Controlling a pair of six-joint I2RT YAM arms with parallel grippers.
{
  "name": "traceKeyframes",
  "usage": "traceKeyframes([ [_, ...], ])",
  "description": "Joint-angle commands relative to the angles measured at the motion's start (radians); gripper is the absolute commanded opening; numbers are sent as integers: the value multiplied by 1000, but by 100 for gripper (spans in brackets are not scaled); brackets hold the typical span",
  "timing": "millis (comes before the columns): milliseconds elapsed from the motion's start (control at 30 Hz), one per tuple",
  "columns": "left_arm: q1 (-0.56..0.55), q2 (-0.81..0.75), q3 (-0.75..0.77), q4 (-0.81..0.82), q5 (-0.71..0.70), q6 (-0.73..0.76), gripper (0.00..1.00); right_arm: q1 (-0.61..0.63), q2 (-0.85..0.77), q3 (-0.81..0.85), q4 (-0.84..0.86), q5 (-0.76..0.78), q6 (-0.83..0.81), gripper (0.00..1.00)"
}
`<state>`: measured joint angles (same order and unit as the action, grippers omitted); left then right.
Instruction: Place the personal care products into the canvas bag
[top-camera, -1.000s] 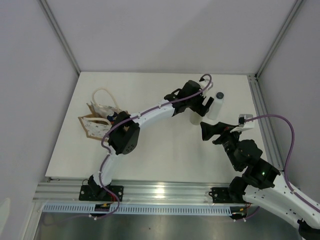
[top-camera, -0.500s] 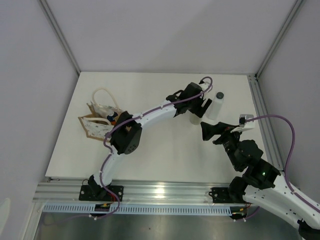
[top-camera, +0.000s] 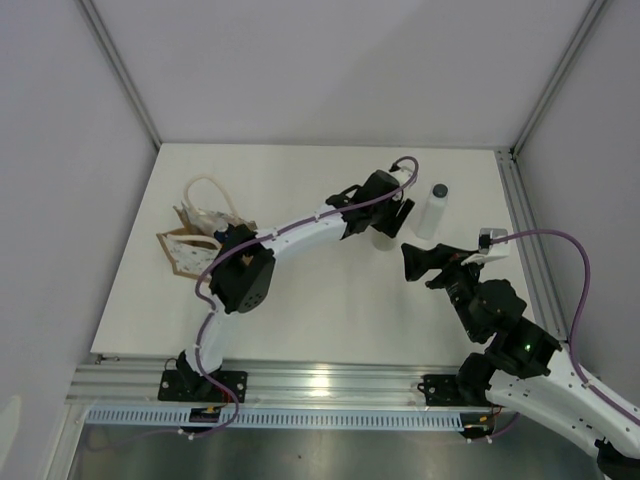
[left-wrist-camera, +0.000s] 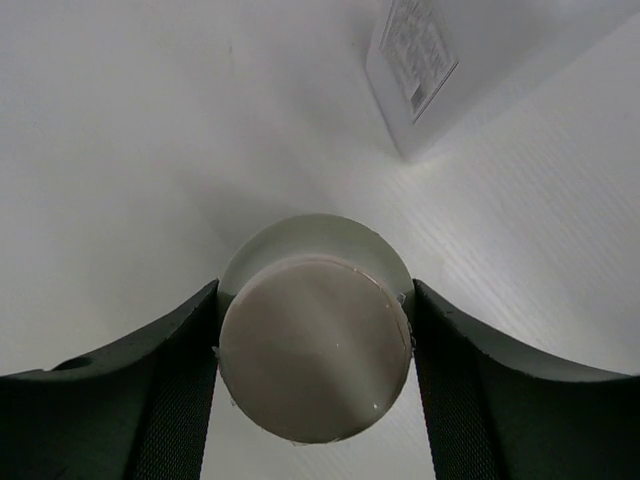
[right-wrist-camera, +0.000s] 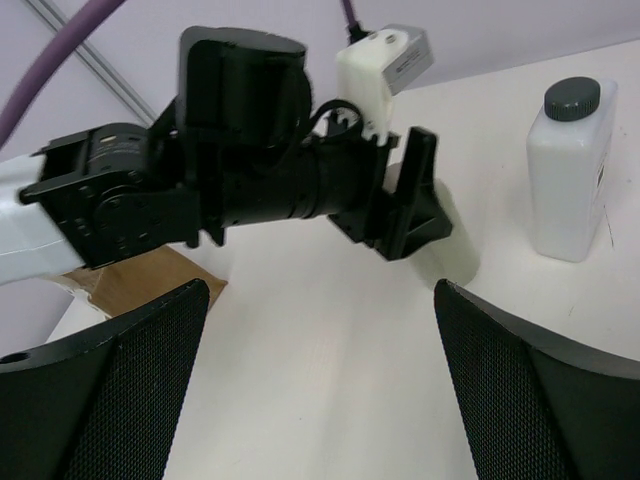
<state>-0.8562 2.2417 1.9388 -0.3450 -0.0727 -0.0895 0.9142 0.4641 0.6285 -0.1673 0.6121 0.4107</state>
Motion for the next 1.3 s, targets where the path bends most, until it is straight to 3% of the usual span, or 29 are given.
traceKeyframes([
  [0, -6, -184, -186, -45, -102, -73, 0, -3, -2, 2, 17, 8, 7, 98],
  [267, -20, -487, -579, 23, -332, -151, 0, -3, -2, 2, 15, 9, 8, 98],
  [533, -30, -603, -736, 32, -391, -200, 2, -3, -4, 2, 14, 17, 7, 98],
  [600, -30, -608, -773, 53, -386, -222, 18, -2, -5, 4, 12, 18, 8, 98],
  [700, -30, -605, -821, 77, -394, -256, 32, -3, -4, 5, 14, 15, 5, 98],
  [900, -30, -574, -802, 54, -427, -269, 53, -3, -2, 2, 15, 12, 7, 98],
  [1267, -24, -544, -750, 26, -476, -253, 77, -3, -8, 5, 12, 11, 8, 98],
])
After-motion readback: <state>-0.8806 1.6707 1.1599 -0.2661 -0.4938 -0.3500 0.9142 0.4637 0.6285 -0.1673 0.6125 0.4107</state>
